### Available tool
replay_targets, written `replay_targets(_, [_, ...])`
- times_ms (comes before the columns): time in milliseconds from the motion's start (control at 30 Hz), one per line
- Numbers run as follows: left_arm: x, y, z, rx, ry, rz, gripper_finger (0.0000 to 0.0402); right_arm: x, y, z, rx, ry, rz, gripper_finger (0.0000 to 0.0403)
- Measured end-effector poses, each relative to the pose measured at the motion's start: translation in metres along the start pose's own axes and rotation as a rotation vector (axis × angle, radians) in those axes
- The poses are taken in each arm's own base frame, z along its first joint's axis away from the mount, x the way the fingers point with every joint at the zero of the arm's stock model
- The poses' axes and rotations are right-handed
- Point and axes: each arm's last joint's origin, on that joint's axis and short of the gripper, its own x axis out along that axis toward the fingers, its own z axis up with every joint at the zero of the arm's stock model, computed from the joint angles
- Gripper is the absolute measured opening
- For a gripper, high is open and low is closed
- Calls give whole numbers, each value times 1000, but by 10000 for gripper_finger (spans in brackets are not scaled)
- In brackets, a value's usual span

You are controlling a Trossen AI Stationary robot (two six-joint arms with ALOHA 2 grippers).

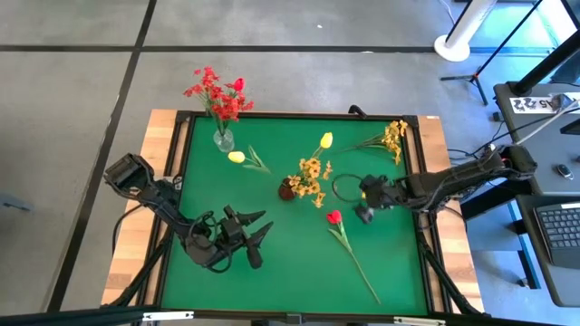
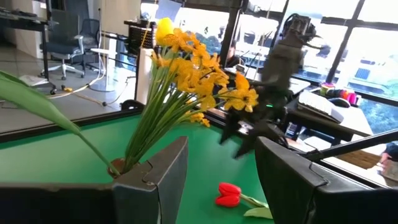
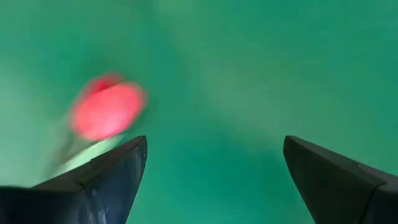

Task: Sort flowers into vase by color
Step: Put the yellow flowers into the red flower vase

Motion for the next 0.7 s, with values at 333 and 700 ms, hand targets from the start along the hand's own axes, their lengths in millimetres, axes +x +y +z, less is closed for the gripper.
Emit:
replay_targets(333, [0,-1,-1,8,4,-23,182,-11,-47,52,-85,-37,-298,376])
replay_targets(700, [0,0,-2,20,8,-26,182,2,-106,86,10,56,-527,376])
